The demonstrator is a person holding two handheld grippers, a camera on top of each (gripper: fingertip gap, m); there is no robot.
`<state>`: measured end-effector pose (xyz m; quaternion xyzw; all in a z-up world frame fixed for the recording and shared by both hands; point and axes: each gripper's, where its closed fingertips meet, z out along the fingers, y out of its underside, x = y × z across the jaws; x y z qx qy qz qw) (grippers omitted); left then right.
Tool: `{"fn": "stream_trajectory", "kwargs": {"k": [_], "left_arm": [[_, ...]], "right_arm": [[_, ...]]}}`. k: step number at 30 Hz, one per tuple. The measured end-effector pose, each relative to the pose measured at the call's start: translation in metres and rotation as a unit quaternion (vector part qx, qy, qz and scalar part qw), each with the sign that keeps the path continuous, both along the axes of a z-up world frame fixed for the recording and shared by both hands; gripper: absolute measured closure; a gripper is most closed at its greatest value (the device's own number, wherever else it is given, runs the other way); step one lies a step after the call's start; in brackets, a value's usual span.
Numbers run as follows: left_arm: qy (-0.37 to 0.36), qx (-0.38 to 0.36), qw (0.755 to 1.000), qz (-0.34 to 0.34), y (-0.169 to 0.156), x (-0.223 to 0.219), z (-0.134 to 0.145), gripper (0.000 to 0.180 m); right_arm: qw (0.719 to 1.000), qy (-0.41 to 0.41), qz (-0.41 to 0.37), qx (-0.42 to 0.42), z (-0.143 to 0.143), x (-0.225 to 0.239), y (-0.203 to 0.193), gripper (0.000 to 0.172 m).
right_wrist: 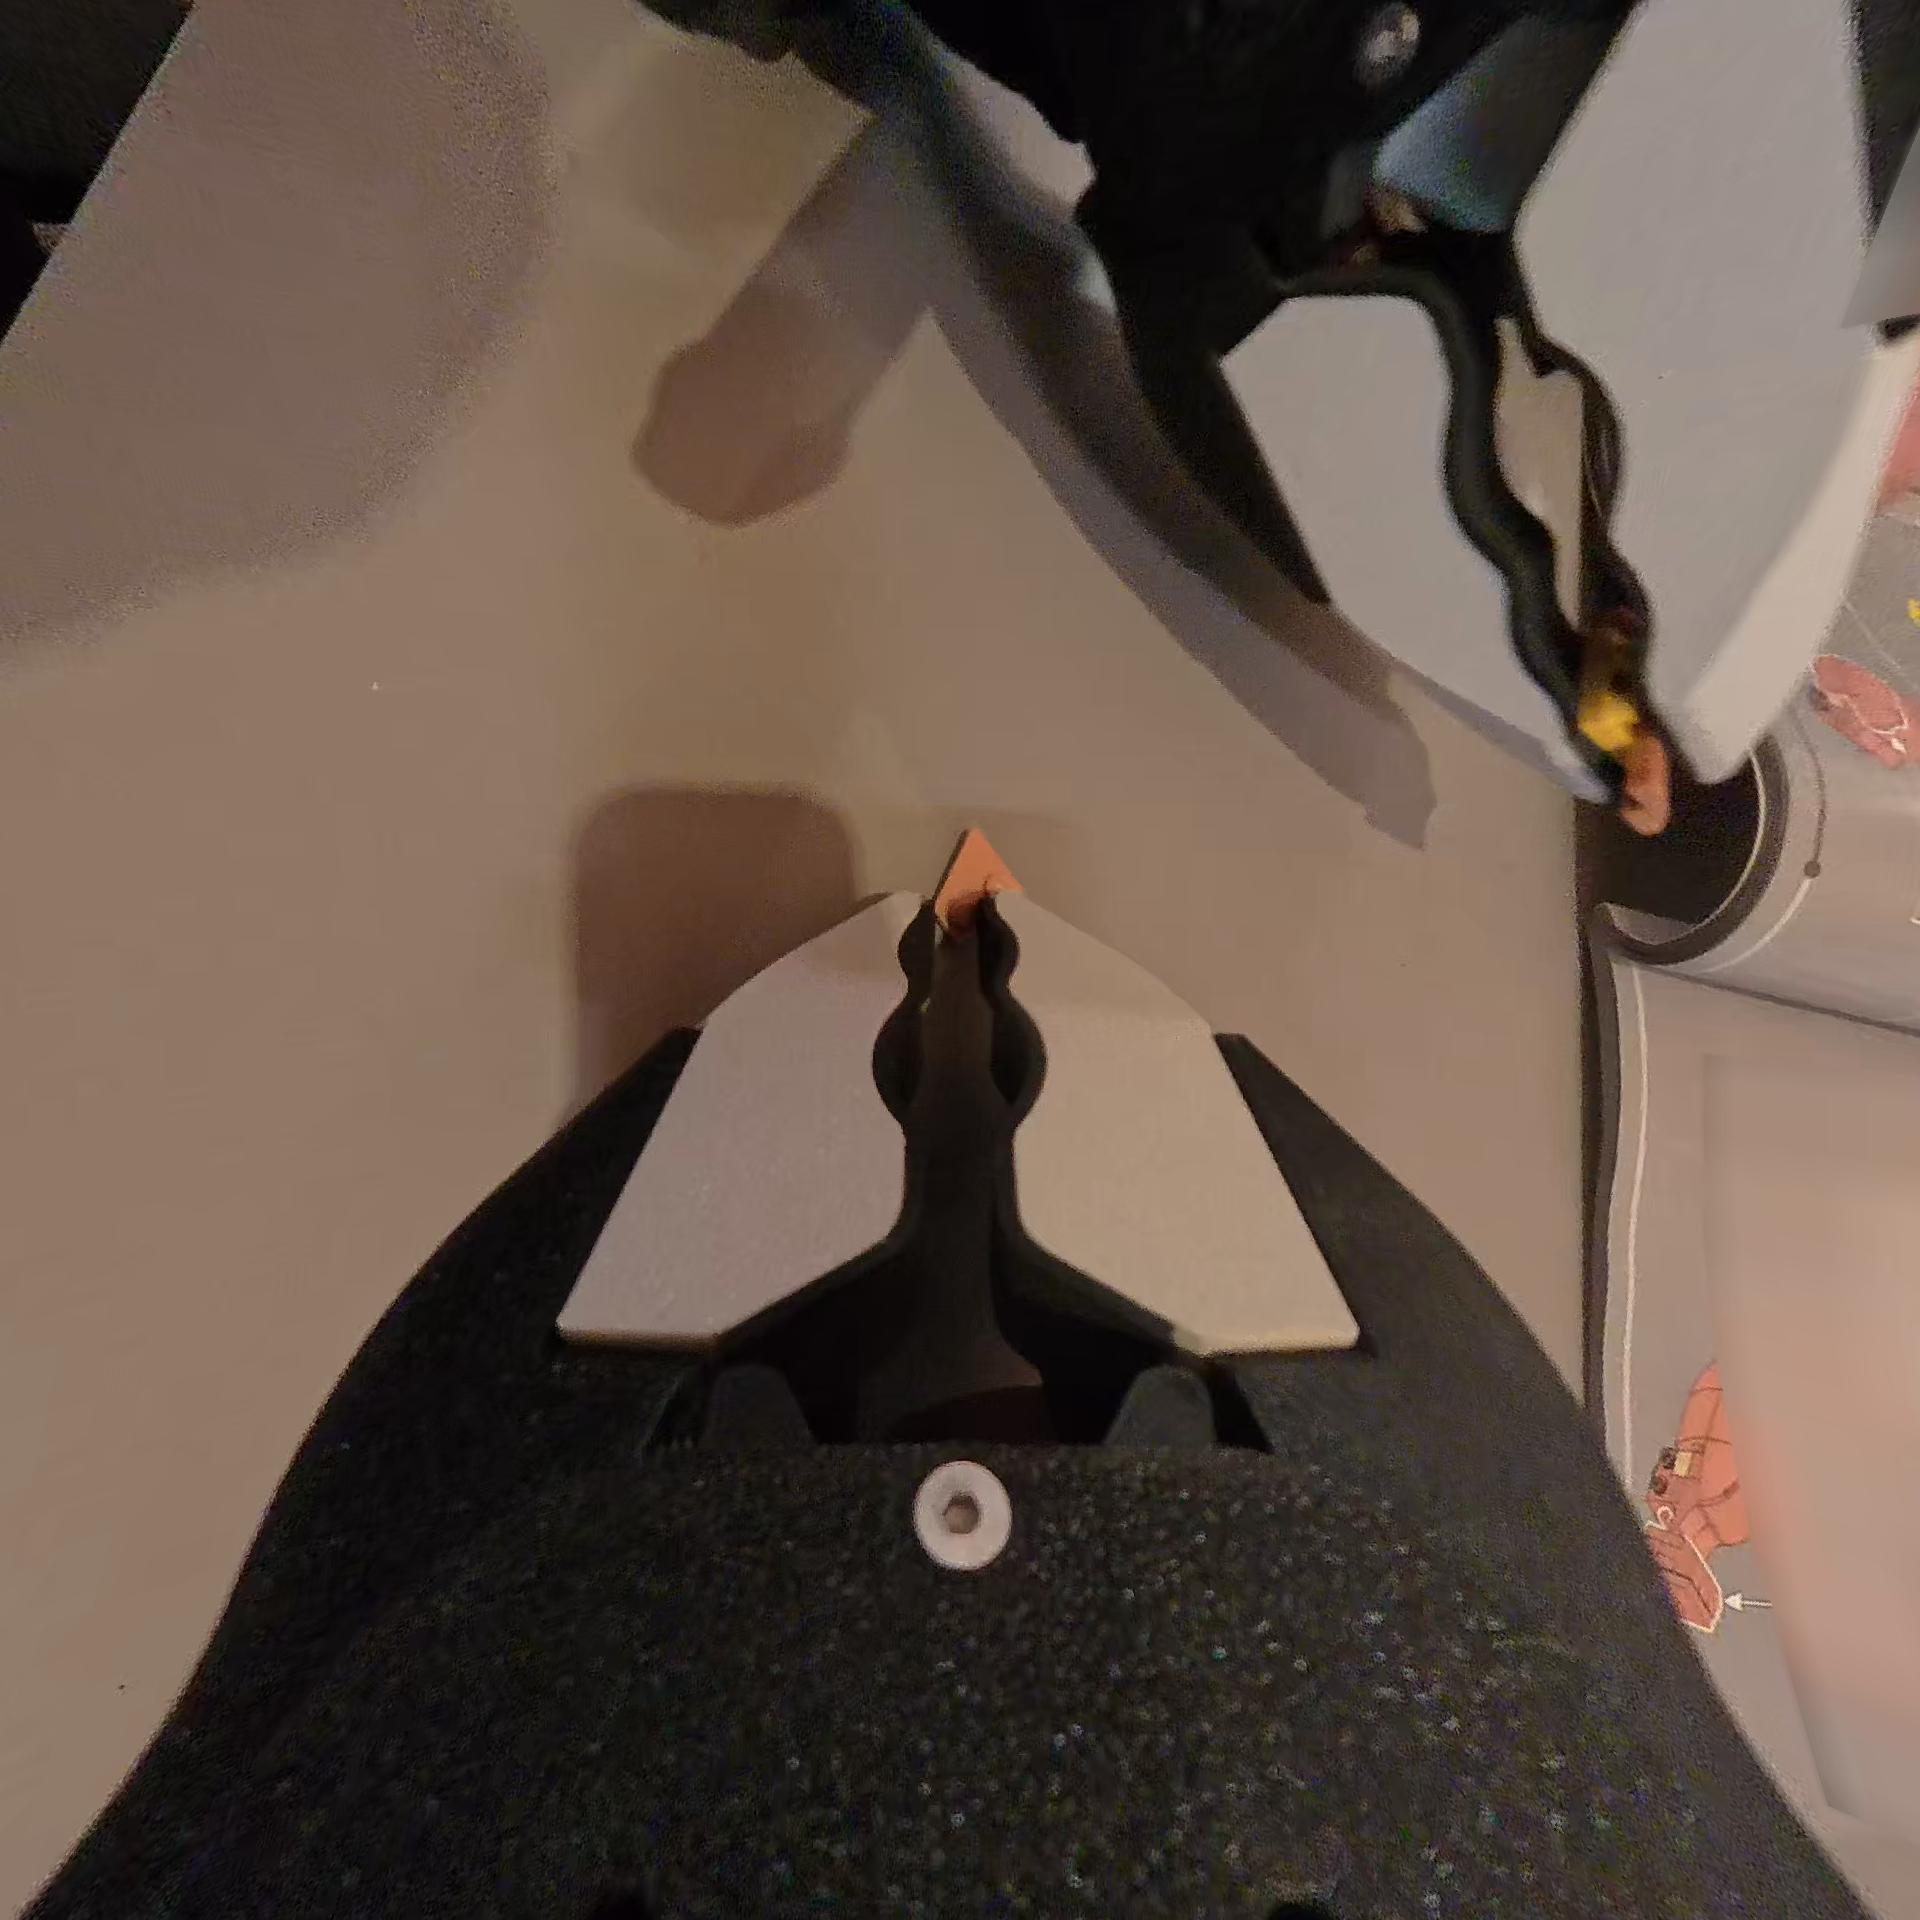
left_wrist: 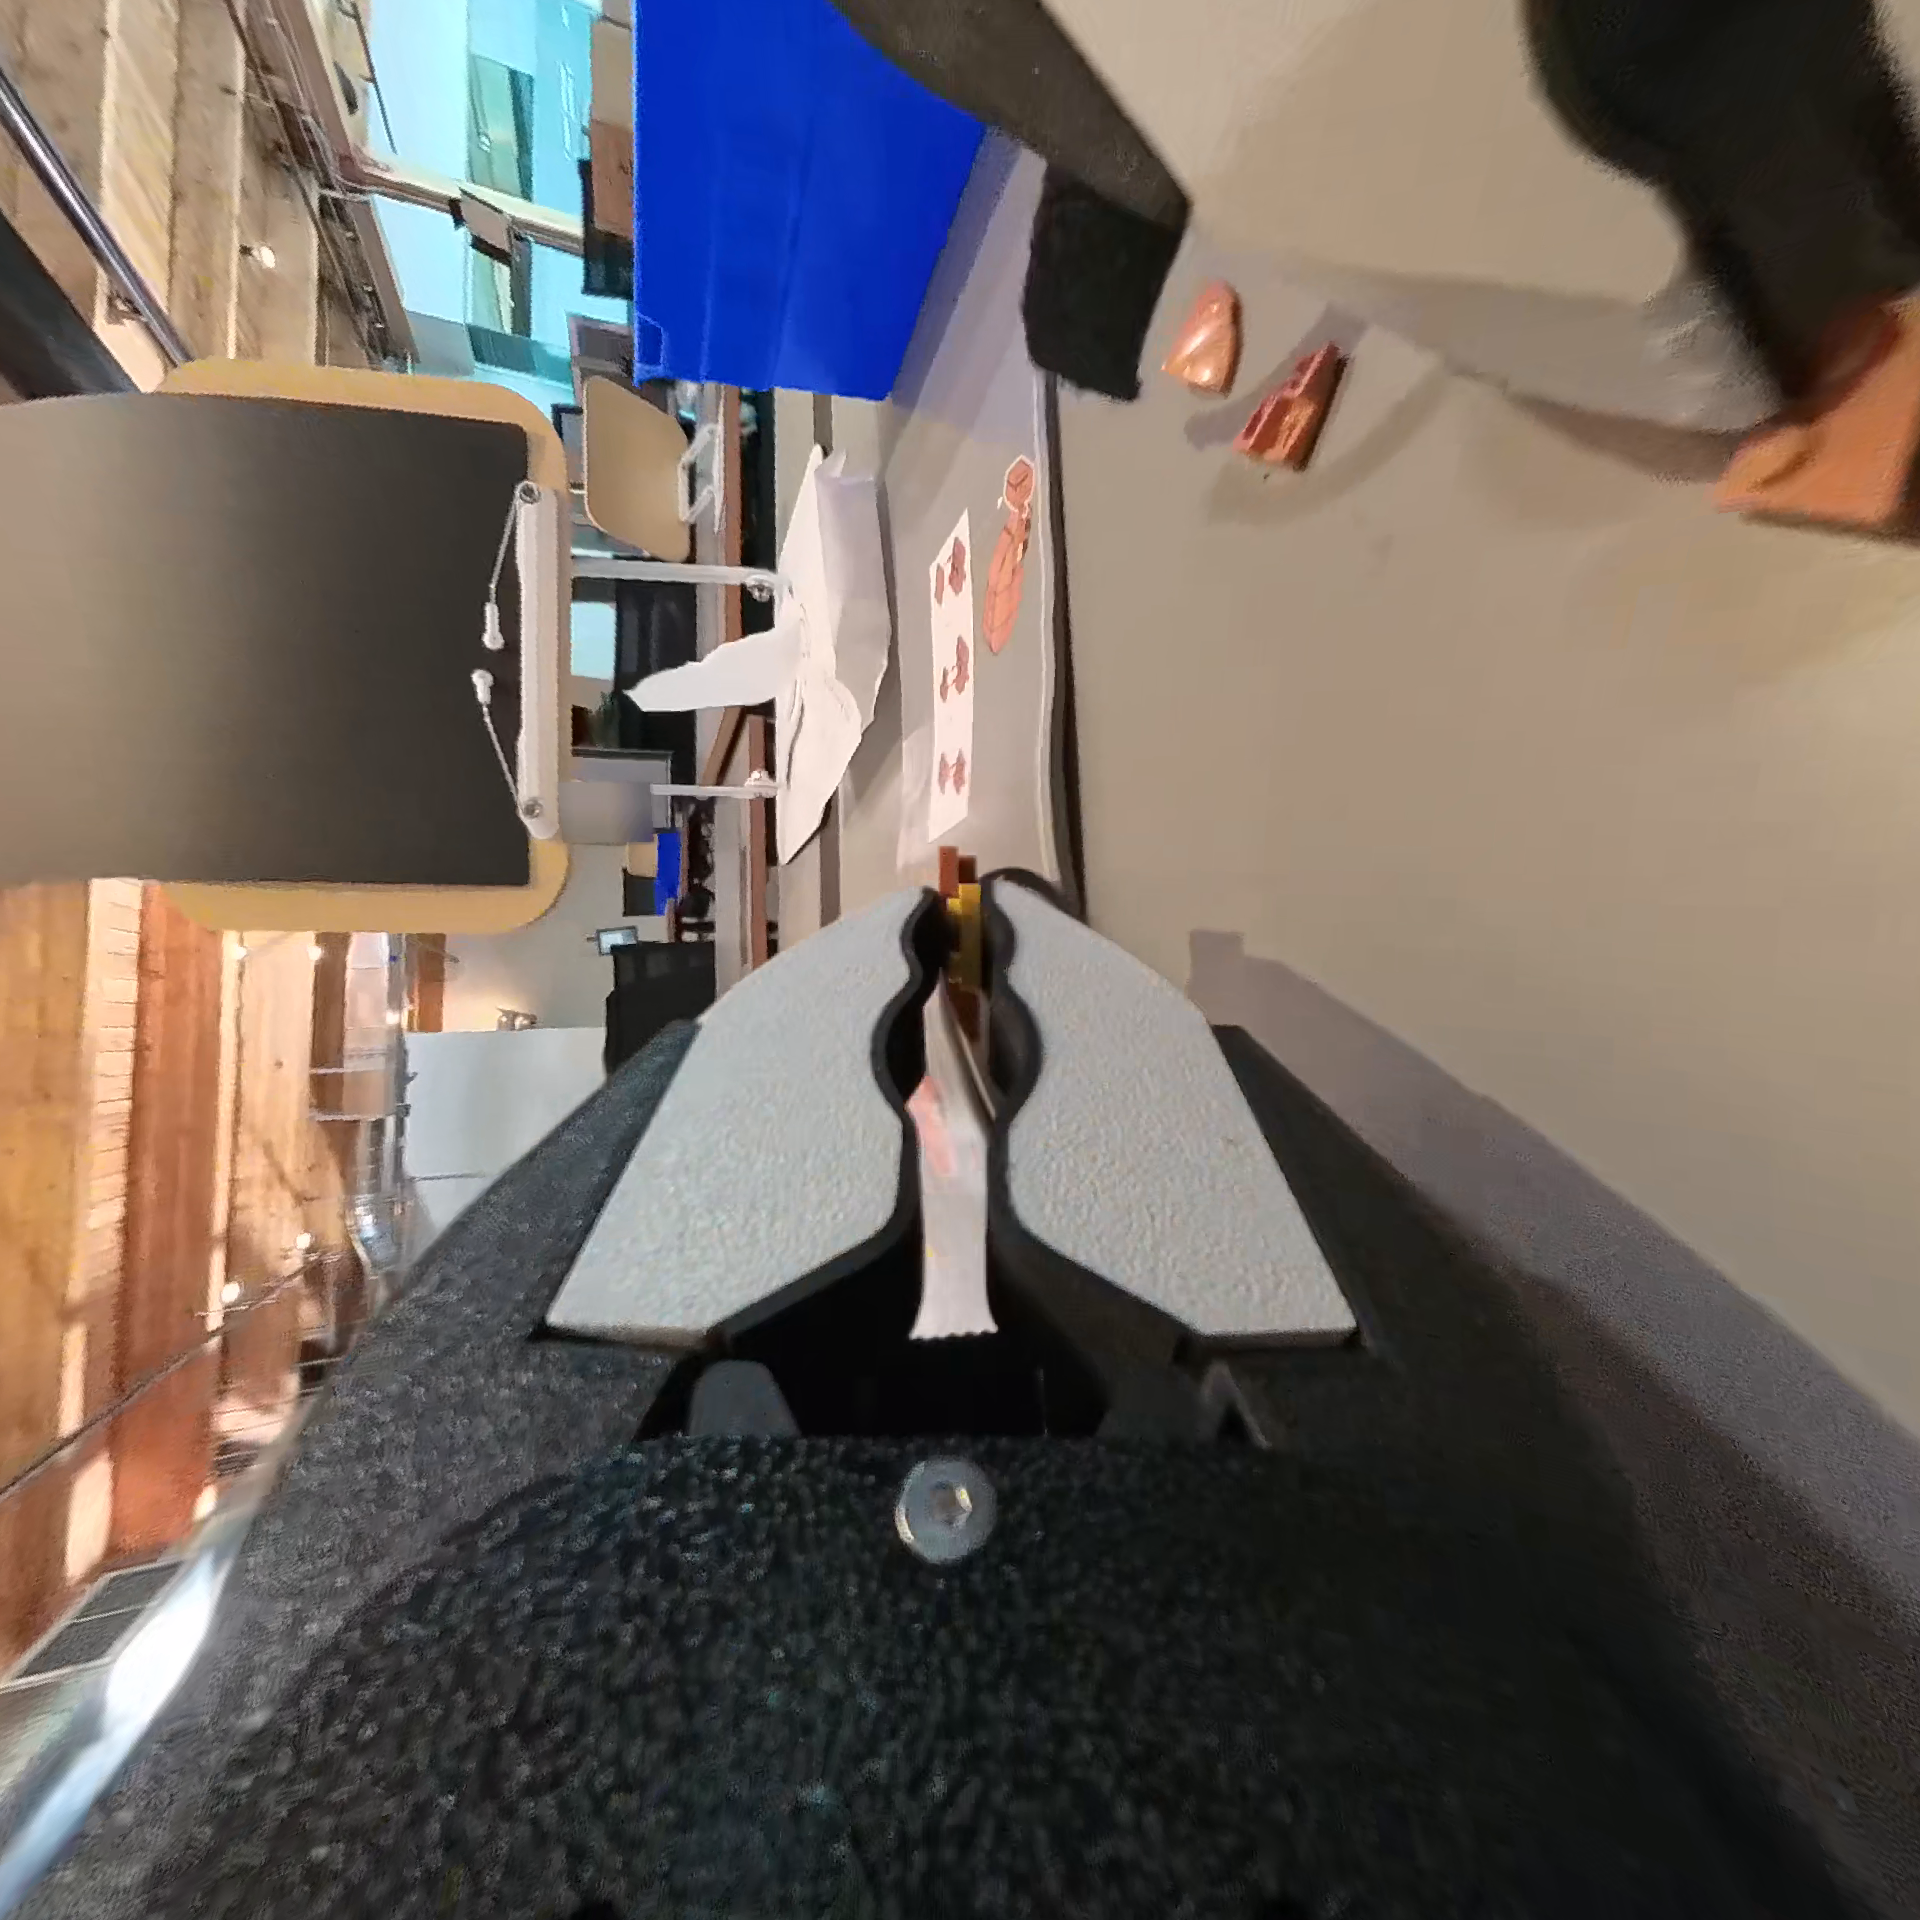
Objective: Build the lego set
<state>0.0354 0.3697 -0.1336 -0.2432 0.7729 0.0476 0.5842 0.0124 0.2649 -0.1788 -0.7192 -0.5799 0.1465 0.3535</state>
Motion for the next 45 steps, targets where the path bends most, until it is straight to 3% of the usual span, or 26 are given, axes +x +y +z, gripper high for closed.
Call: {"fn": "stream_trajectory", "kwargs": {"k": [5,13,23,38,45], "left_arm": [[-0.011,-0.068,0.998,-0.009,-0.014,-0.009,-0.013,0.174],[0.020,-0.069,0.997,-0.028,-0.027,-0.011,-0.022,0.174],[0.024,-0.092,0.995,-0.038,-0.036,-0.008,-0.024,0.174],[0.037,-0.149,0.986,-0.069,-0.048,-0.012,-0.027,0.174],[0.018,-0.151,0.984,-0.094,-0.058,-0.010,-0.019,0.174]], "right_arm": [[1.000,0.013,-0.016,-0.003,0.003,0.001,0.002,0.163],[0.993,0.015,-0.094,-0.065,-0.002,0.002,0.005,0.151],[0.992,0.036,-0.103,-0.071,-0.002,-0.002,0.009,0.160],[0.958,0.195,-0.145,-0.154,0.028,0.002,0.025,0.160],[0.942,0.228,-0.166,-0.181,0.032,0.006,0.031,0.160]]}}
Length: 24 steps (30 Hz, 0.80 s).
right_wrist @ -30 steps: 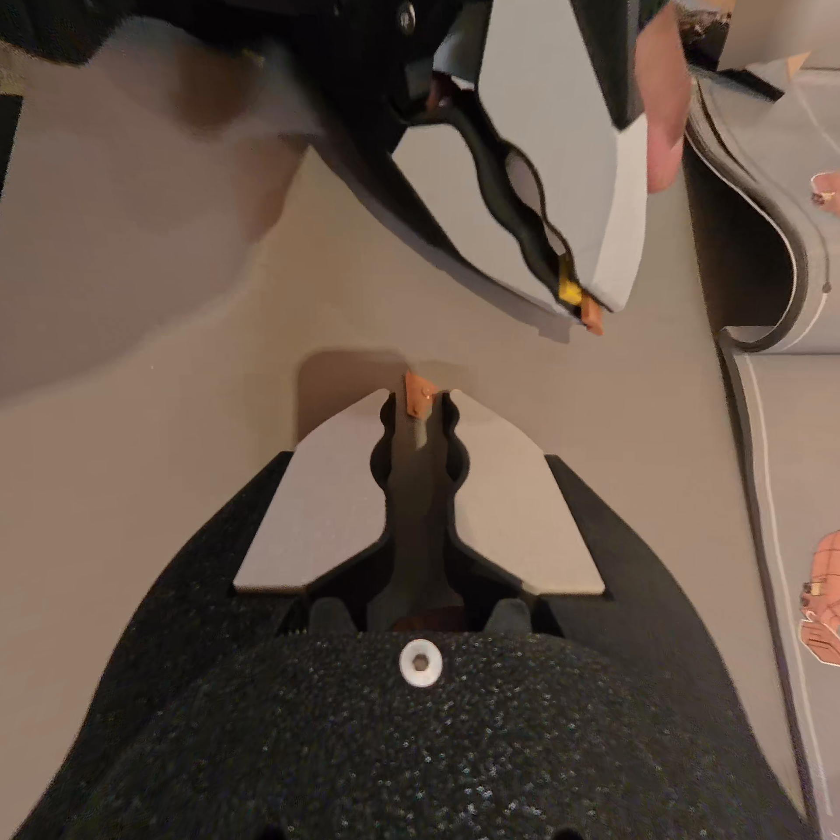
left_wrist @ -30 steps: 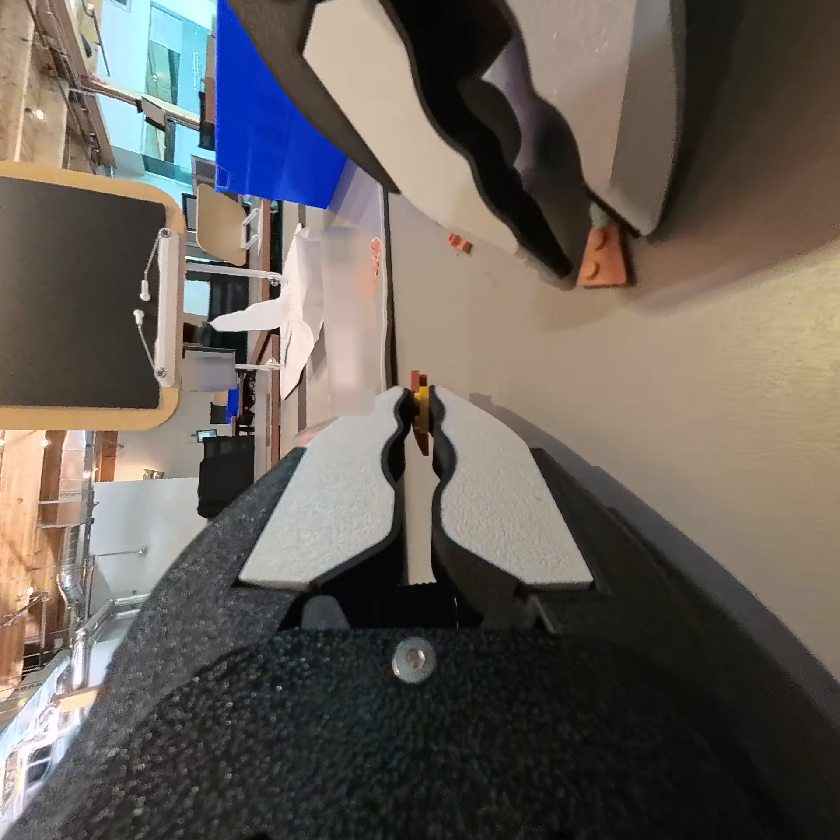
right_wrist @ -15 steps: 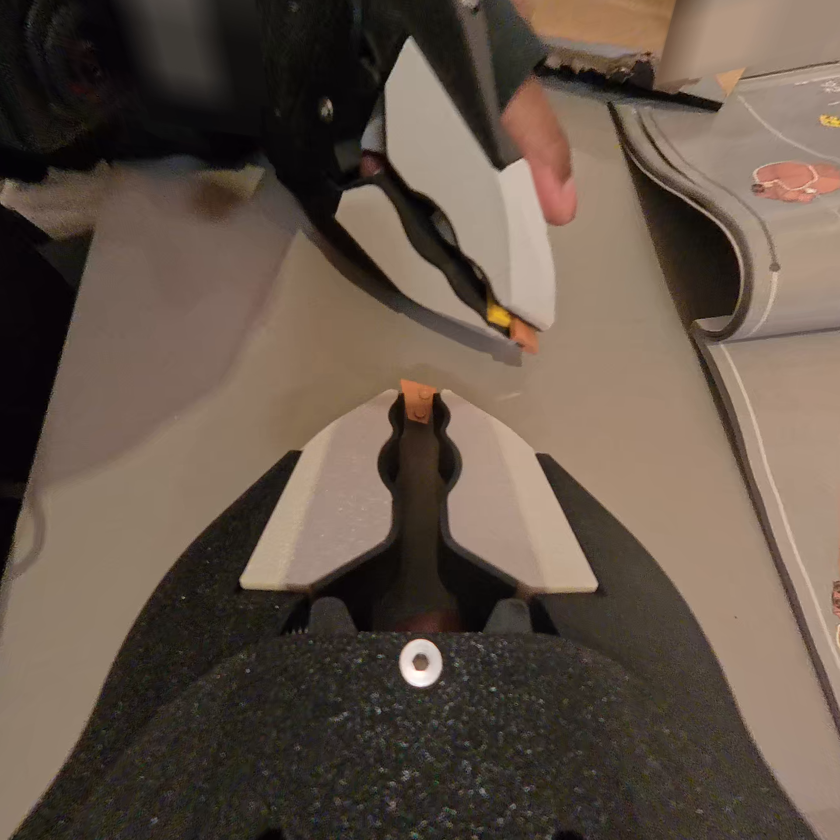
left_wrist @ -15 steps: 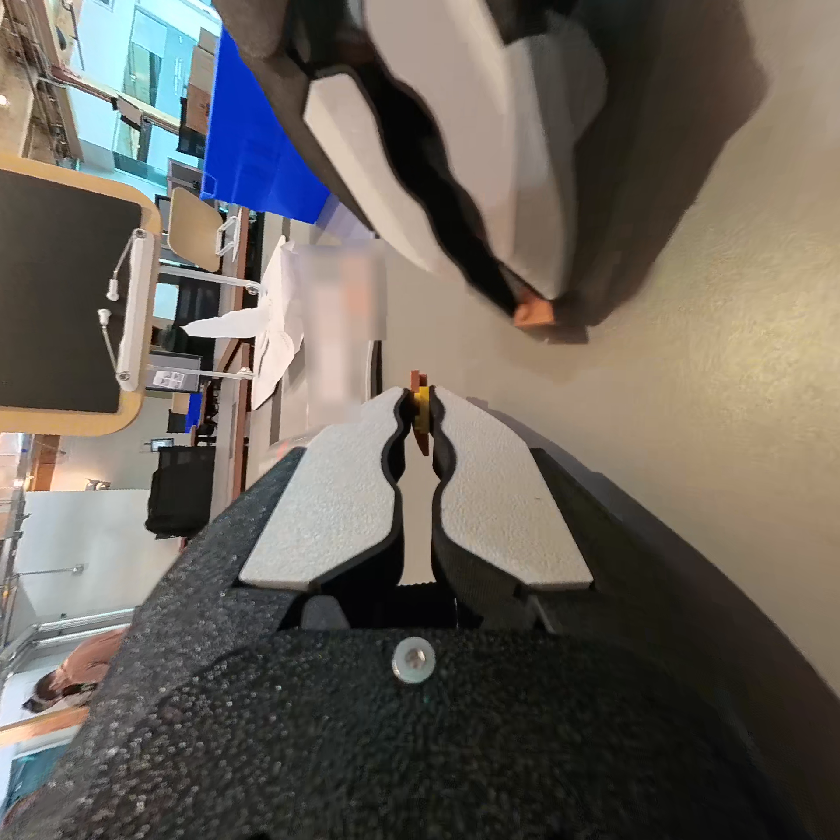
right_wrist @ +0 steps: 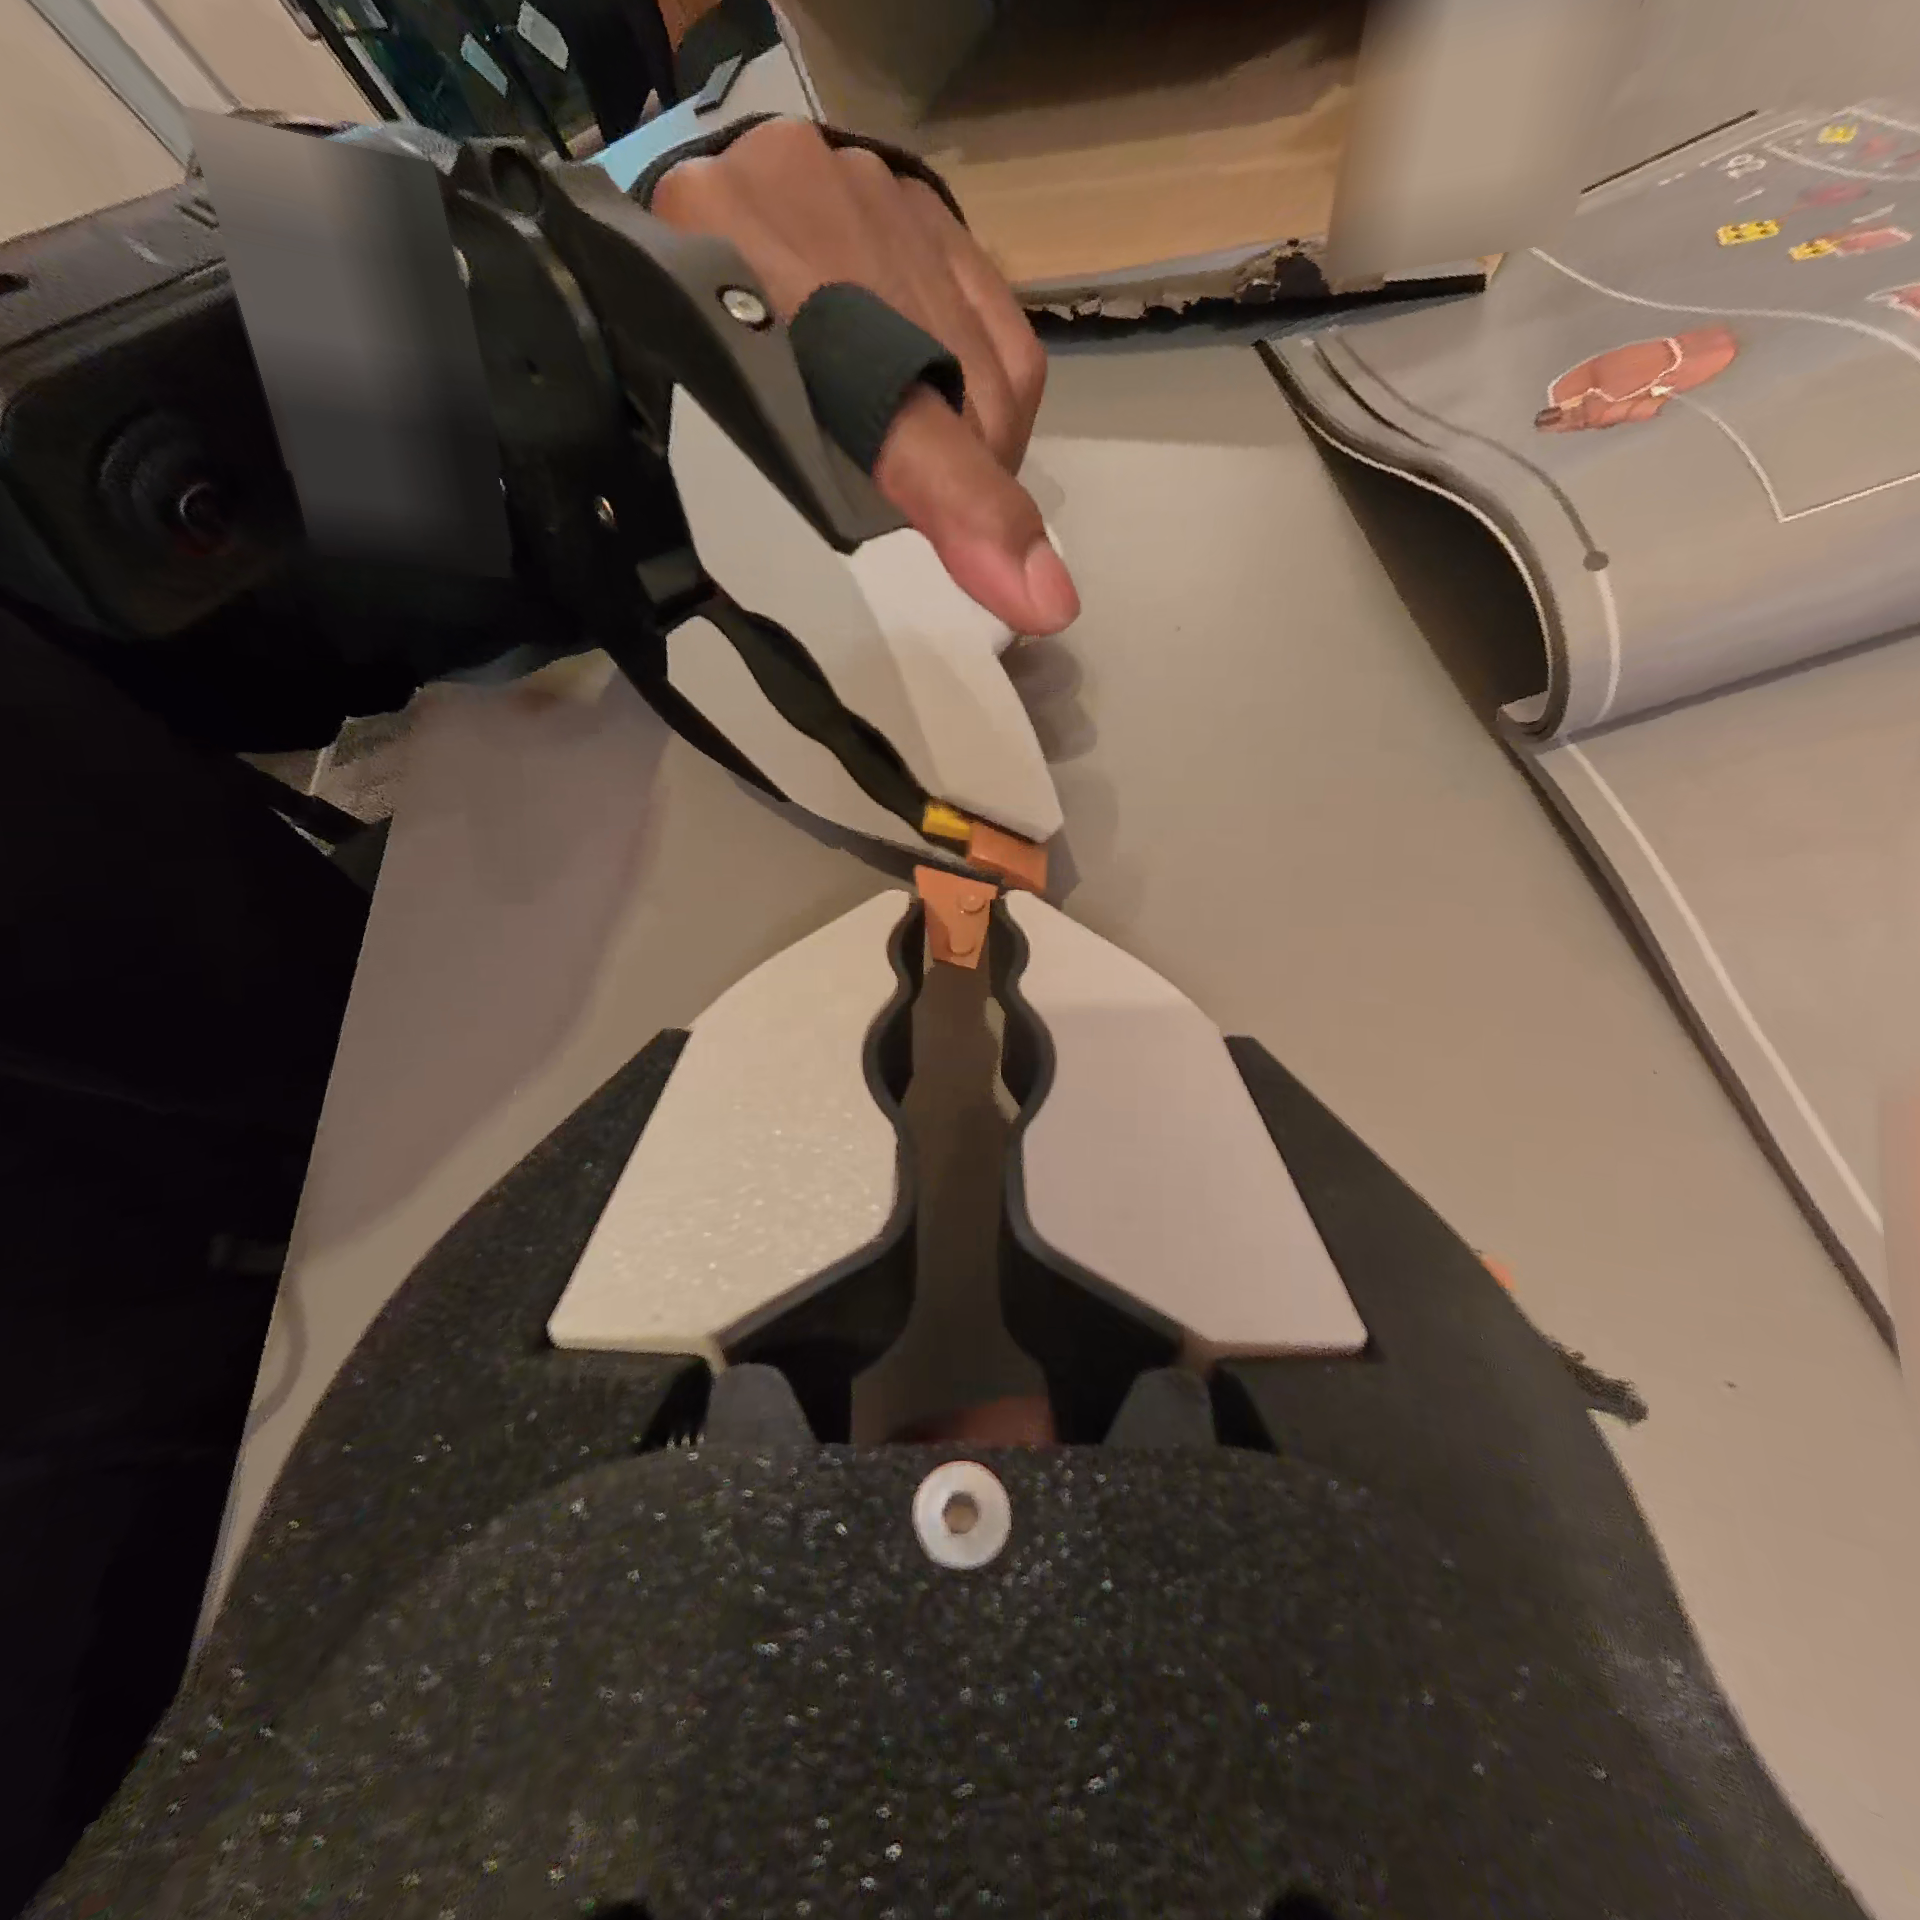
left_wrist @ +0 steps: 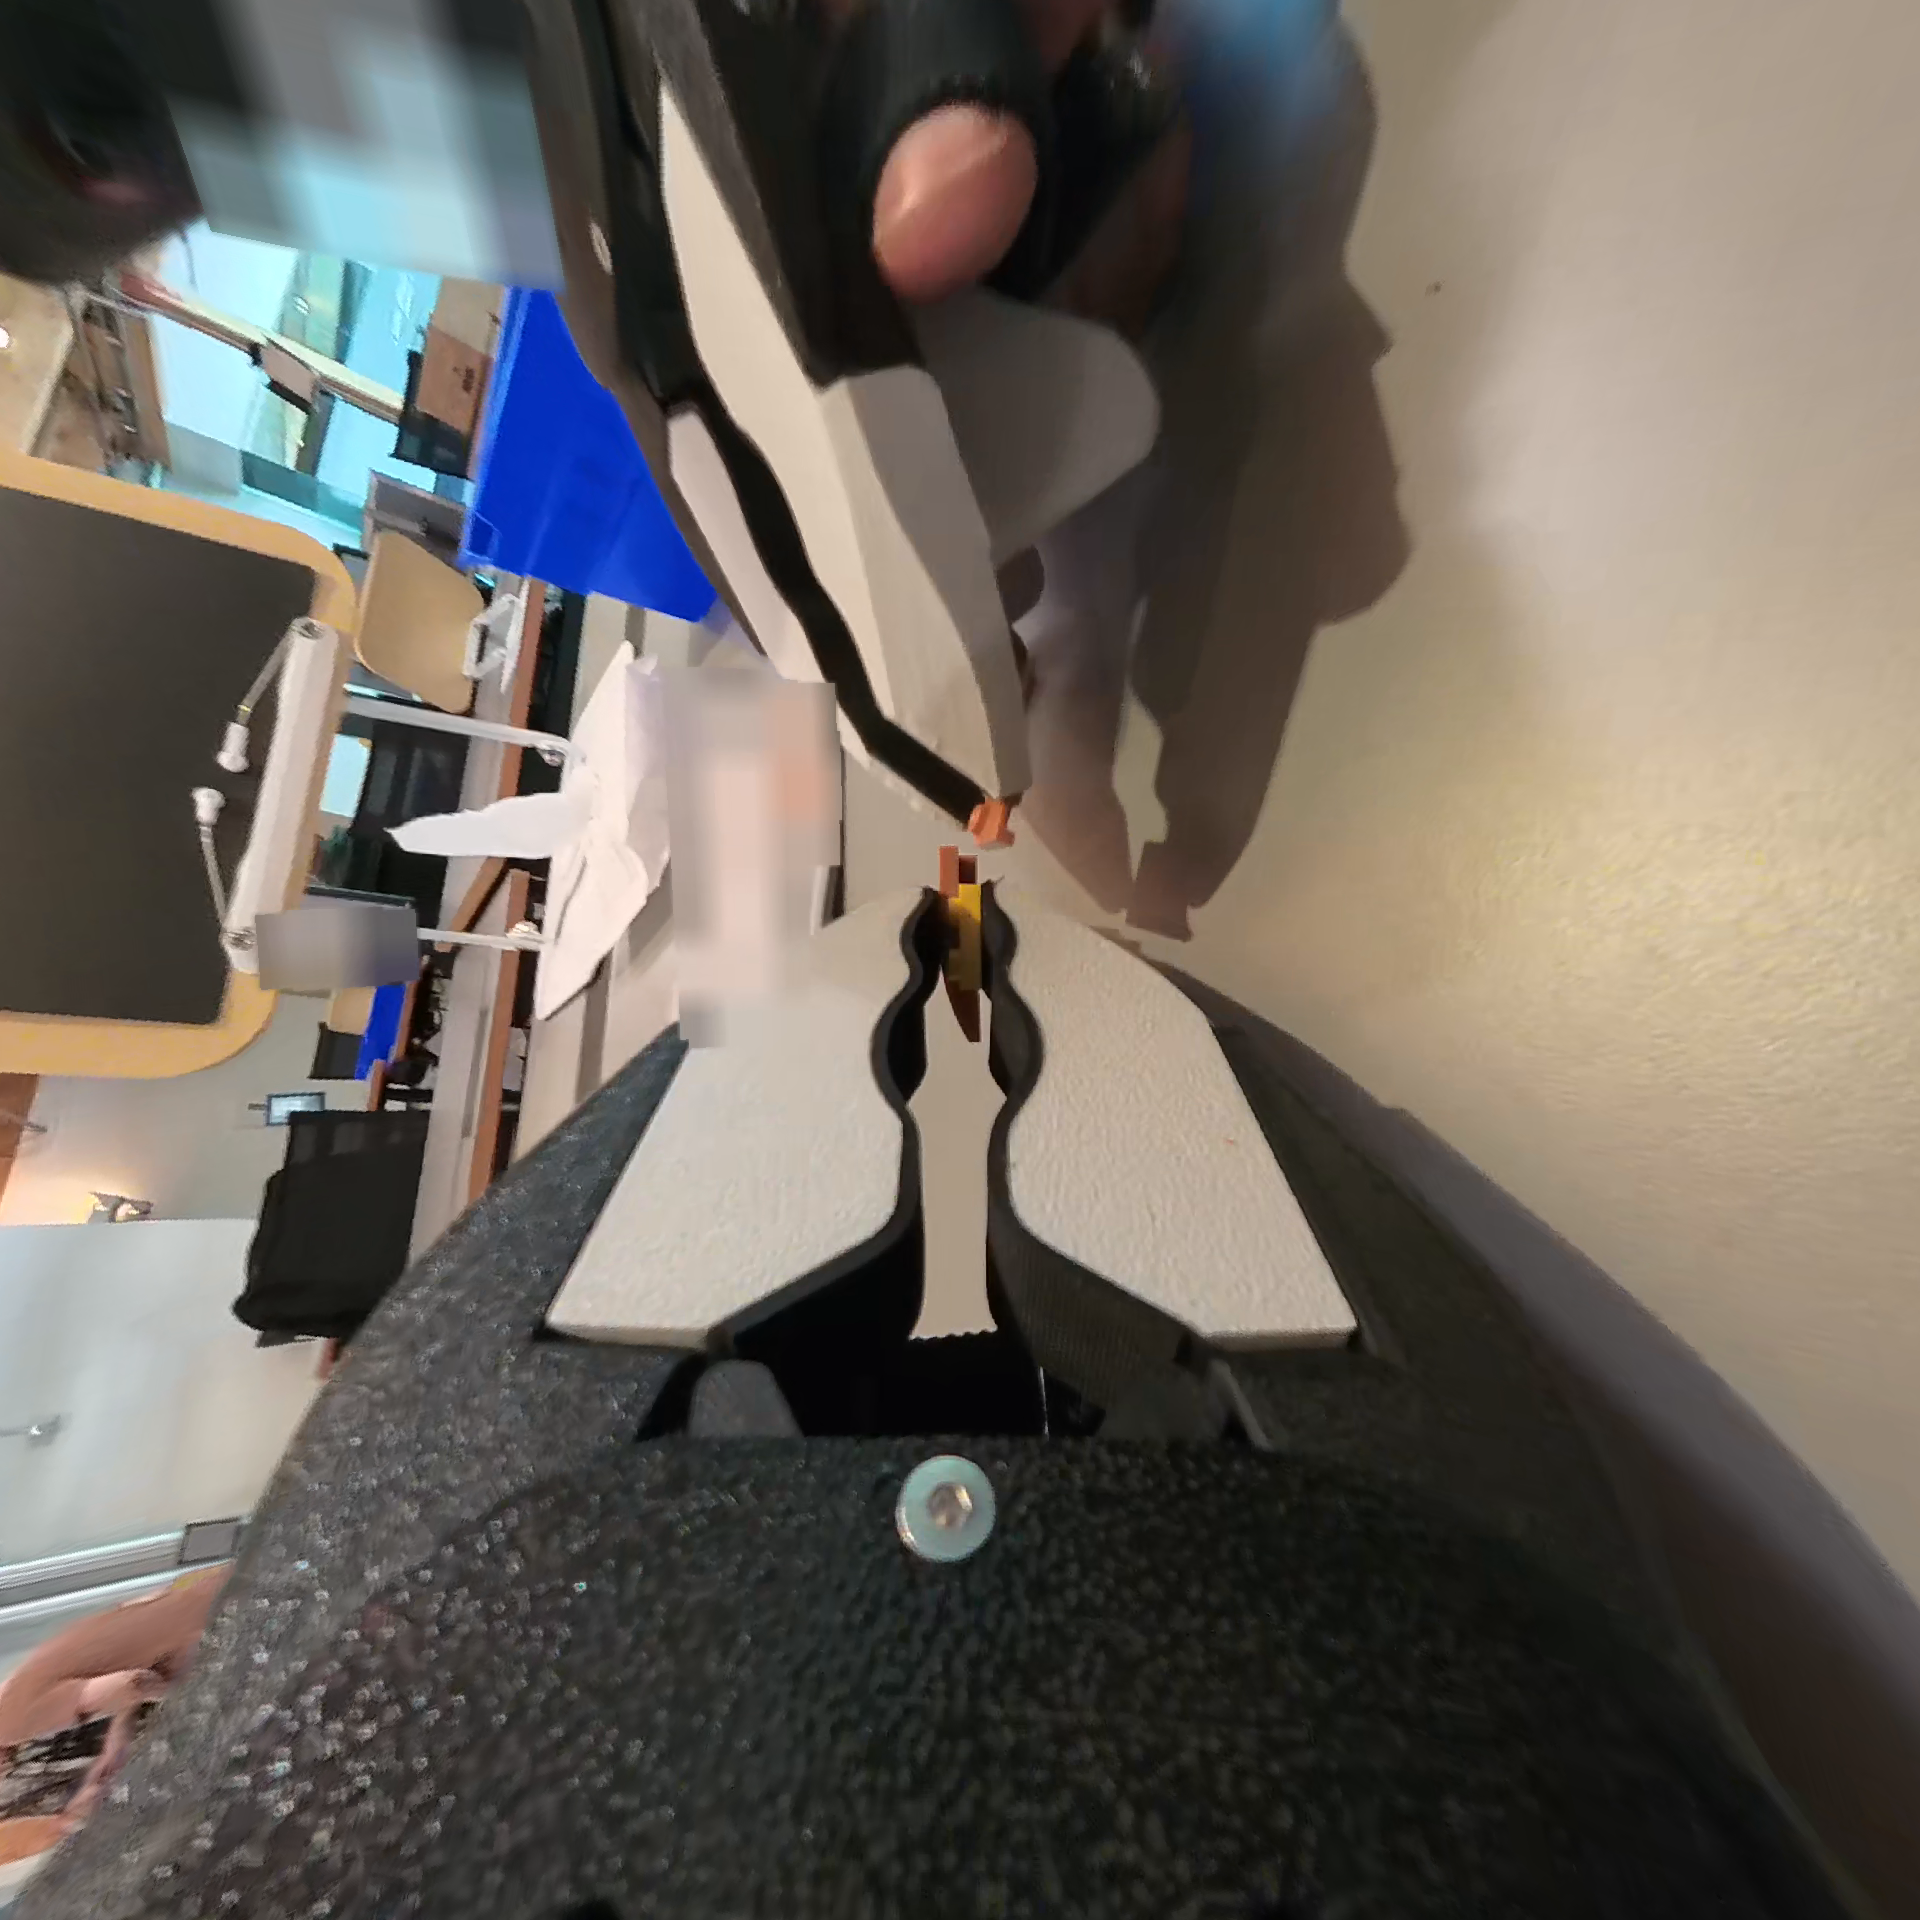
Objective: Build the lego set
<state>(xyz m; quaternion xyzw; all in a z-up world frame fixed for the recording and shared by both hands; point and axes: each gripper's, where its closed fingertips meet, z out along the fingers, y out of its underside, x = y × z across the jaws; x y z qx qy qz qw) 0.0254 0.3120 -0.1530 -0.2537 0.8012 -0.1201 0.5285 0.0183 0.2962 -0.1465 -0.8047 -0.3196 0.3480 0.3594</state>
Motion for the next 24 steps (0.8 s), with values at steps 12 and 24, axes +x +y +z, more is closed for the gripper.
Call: {"fn": "stream_trajectory", "kwargs": {"k": [12,24], "left_arm": [[-0.025,0.063,0.998,0.009,0.002,0.004,0.006,0.174],[-0.032,0.117,0.992,0.035,0.008,0.007,0.007,0.174]], "right_arm": [[0.999,0.022,-0.027,-0.020,0.003,0.001,0.005,0.160],[0.995,0.050,-0.080,-0.044,0.005,0.005,0.012,0.160]]}}
